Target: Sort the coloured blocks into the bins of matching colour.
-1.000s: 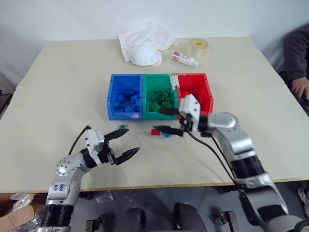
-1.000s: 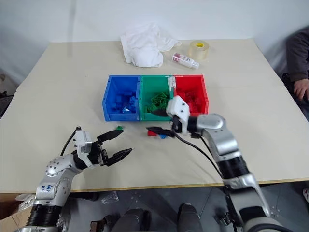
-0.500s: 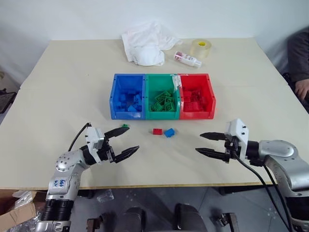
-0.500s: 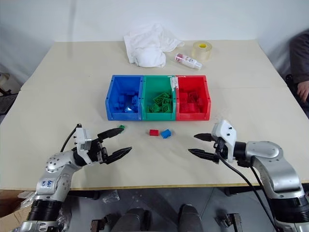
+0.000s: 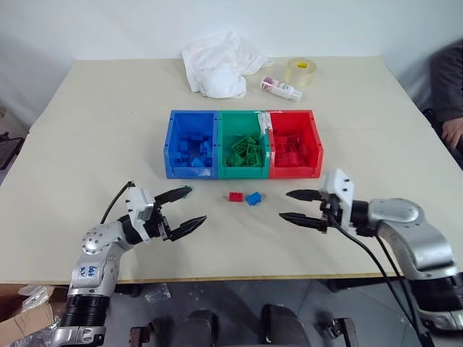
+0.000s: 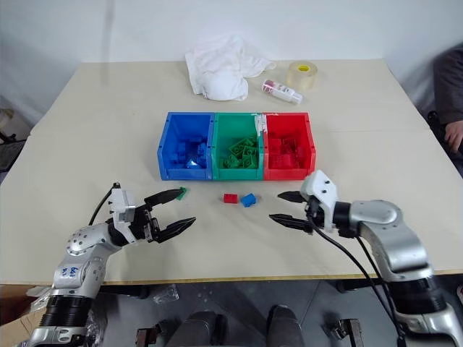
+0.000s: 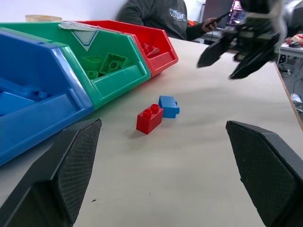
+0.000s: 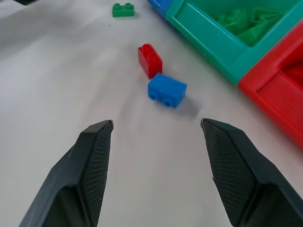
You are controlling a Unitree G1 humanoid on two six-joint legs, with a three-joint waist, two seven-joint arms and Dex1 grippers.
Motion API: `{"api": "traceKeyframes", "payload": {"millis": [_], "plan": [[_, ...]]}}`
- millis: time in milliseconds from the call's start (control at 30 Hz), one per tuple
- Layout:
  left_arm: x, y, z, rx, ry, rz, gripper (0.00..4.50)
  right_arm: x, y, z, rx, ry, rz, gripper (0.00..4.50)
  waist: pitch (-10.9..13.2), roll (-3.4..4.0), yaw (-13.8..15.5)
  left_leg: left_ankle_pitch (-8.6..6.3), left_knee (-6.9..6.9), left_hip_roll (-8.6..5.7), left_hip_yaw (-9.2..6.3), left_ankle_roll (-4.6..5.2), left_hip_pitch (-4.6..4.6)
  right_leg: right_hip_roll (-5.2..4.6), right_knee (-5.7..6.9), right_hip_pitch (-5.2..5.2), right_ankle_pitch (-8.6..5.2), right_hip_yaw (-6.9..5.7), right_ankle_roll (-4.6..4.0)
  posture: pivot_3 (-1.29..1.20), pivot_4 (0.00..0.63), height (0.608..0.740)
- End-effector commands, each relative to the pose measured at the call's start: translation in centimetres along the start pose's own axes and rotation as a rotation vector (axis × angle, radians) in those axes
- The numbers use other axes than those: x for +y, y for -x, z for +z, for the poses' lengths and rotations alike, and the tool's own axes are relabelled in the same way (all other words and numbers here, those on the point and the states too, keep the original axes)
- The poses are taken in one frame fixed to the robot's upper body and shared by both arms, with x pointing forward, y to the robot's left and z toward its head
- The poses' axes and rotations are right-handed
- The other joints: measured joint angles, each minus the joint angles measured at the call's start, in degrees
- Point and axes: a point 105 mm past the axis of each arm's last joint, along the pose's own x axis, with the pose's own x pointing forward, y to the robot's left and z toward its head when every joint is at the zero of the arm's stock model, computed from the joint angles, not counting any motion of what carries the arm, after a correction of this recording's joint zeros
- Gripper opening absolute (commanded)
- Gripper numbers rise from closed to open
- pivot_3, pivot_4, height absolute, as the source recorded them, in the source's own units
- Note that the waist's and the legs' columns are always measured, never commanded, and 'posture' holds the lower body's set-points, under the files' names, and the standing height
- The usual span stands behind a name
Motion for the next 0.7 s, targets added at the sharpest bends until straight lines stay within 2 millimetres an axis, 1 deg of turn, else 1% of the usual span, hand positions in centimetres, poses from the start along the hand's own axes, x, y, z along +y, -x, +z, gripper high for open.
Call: {"api": "traceKeyframes", "payload": {"millis": [33, 100, 267, 533, 633, 700], "plan": [[-0.4, 0.1, 0.6, -0.017, -0.035, 0.005, 4.50, -0.6, -1.6, 0.2, -0.013, 0.048, 0.025, 3.09, 0.00, 0.00, -0.02, 0.00, 0.00, -0.01, 0.00, 0.00, 0.00, -0.01, 0.00, 0.00, 0.00, 0.00, 0.00, 0.00, 0.150, 0.740], [-0.5, 0.0, 0.6, -0.020, -0.035, 0.009, 4.50, -1.0, -2.7, 0.1, -0.015, 0.058, 0.032, 3.09, 0.00, 0.00, -0.01, 0.00, 0.00, -0.01, 0.00, 0.00, 0.00, 0.00, 0.00, 0.00, 0.00, -0.01, 0.00, 0.00, 0.150, 0.740], [-1.0, 0.1, 0.6, -0.024, -0.034, 0.016, 4.50, -1.2, -4.8, 0.3, -0.022, 0.092, 0.083, 3.09, 0.00, 0.00, -0.07, 0.00, 0.00, -0.01, -0.05, 0.00, 0.00, 0.00, 0.03, -0.01, 0.00, -0.04, 0.00, 0.00, 0.150, 0.740], [-1.3, 0.4, 0.6, -0.020, -0.033, 0.029, 4.50, -1.4, -6.9, -0.2, 0.000, 0.114, 0.125, 3.09, 0.00, 0.00, -0.16, 0.00, 0.00, -0.01, -0.06, 0.00, 0.00, 0.00, 0.06, -0.02, 0.00, -0.05, 0.00, 0.00, 0.150, 0.740], [-1.4, 0.4, 0.6, -0.021, -0.034, 0.030, 4.50, -1.4, -7.0, -0.4, 0.003, 0.107, 0.131, 2.49, 0.00, 0.00, -0.18, 0.00, 0.01, 0.00, -0.06, -0.01, 0.00, 0.00, 0.06, -0.02, 0.00, -0.05, 0.00, 0.00, 0.150, 0.740], [-1.4, 0.4, 0.6, -0.021, -0.035, 0.031, 4.50, -1.4, -7.0, -0.3, -0.005, 0.106, 0.129, 1.87, 0.00, 0.01, -0.20, 0.00, 0.01, 0.00, -0.07, -0.01, 0.00, 0.00, 0.06, -0.02, 0.00, -0.05, 0.00, 0.00, 0.150, 0.740]]}}
